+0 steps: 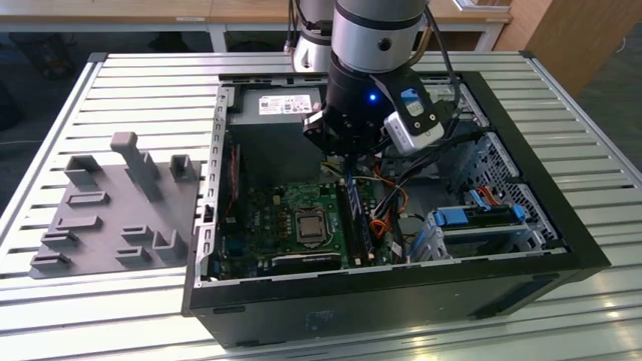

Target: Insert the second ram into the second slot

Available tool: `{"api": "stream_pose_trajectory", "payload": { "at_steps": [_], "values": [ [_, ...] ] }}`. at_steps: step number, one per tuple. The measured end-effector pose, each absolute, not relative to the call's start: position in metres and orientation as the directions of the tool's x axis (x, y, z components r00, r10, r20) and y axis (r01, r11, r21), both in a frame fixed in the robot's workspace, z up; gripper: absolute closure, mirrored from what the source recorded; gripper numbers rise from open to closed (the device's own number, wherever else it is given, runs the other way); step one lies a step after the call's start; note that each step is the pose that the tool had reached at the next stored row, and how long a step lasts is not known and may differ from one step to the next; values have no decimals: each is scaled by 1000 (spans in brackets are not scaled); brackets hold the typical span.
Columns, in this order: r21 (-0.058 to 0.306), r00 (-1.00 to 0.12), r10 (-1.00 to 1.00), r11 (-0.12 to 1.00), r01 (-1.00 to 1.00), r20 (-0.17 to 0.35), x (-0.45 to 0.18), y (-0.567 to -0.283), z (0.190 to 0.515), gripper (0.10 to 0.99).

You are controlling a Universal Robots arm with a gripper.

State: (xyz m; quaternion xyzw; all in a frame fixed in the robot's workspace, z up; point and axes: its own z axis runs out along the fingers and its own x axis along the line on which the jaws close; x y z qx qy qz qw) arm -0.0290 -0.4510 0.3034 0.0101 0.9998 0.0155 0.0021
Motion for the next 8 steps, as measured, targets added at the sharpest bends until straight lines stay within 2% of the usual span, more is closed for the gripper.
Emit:
{"api": "stream_pose_trajectory", "payload": {
  "at_steps": [8],
  "values": [
    [31, -1000, 20, 999, 20, -4, -29, -452, 301, 953]
  ]
}}
